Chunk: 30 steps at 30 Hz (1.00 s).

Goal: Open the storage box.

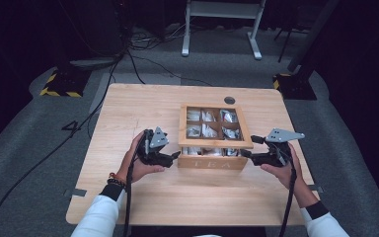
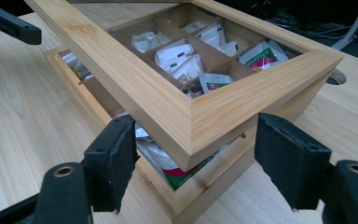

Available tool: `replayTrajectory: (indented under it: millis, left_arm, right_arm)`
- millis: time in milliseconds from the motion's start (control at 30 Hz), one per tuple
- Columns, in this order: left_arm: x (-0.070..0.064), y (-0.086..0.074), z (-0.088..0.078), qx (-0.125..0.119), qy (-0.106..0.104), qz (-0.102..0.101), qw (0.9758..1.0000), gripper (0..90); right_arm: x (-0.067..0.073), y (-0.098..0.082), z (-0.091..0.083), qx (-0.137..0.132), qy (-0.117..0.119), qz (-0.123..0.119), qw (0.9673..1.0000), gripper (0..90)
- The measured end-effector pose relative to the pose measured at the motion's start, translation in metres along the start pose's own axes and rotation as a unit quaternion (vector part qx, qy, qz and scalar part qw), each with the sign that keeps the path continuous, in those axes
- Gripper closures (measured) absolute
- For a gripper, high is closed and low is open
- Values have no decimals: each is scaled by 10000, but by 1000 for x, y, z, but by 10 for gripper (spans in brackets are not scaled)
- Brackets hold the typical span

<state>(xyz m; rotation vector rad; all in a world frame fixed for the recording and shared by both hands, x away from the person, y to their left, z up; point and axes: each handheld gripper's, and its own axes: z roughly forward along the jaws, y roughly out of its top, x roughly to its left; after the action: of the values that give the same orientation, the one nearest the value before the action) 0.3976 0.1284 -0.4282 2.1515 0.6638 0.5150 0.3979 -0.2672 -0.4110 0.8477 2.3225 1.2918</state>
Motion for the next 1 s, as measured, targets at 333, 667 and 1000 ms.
replayTrajectory:
  millis: [333,667,1000]
  left_arm:
    - [0,20,9,-320,63,124,9994,223]
    - [-1,33,8,-452,-26,483,9978,231]
    - [5,48,0,-746,-78,503,9959,292]
  right_arm:
    - [0,4,-1,-14,-23,-35,10000,296]
    - [-2,7,-6,-160,20,78,9998,321]
    - [-10,1,-25,-287,-76,111,9995,321]
